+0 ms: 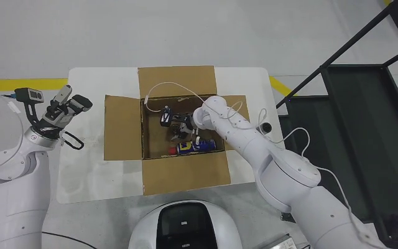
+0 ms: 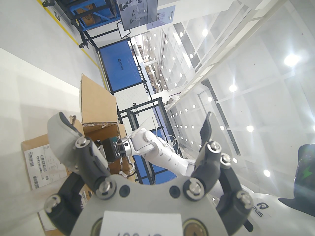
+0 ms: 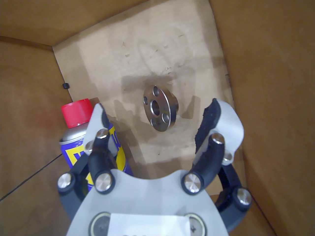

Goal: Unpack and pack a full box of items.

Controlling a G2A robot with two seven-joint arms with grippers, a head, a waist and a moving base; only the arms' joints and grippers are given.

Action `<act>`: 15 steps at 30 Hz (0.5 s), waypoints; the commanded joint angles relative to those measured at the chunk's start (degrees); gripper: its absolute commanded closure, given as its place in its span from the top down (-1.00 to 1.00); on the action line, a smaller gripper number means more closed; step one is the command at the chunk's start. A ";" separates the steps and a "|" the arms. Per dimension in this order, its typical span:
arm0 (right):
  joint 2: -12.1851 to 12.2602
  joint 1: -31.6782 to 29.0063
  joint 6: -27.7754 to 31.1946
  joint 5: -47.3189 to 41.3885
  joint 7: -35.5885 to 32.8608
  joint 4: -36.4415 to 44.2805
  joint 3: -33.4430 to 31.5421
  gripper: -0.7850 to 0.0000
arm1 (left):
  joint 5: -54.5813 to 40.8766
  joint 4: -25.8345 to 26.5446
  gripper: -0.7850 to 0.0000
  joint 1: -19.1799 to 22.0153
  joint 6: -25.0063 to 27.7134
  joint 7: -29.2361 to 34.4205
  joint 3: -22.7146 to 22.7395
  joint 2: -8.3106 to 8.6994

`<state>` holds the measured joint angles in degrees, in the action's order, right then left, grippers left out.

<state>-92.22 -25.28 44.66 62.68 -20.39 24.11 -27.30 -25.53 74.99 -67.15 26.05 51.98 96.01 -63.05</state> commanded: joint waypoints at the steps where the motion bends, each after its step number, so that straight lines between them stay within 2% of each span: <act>1: -0.14 -0.02 -0.28 0.16 0.04 -0.19 -0.03 -0.26 | 0.00 0.00 1.00 0.00 0.00 0.00 0.00 0.00; 4: -0.37 -0.07 -1.30 0.69 0.02 -0.45 0.00 -0.55 | 0.00 0.00 1.00 0.00 0.00 0.00 0.00 0.00; 6: -0.52 -0.02 -2.05 1.23 0.00 -0.56 0.08 -0.80 | 0.00 0.00 1.00 0.00 0.00 0.00 0.00 0.00; 9: -0.76 -0.02 -3.37 2.16 -0.05 -0.56 0.24 -1.00 | 0.00 0.00 1.00 0.00 0.00 0.00 0.00 0.00; 15: -0.88 0.33 -3.91 3.32 1.66 -0.24 0.00 -1.00 | 0.00 0.00 1.00 0.00 0.00 0.00 0.00 0.00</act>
<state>-93.13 -25.03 40.55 65.85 -19.14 23.74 -27.22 -25.53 74.99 -67.15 26.05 51.98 96.01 -63.05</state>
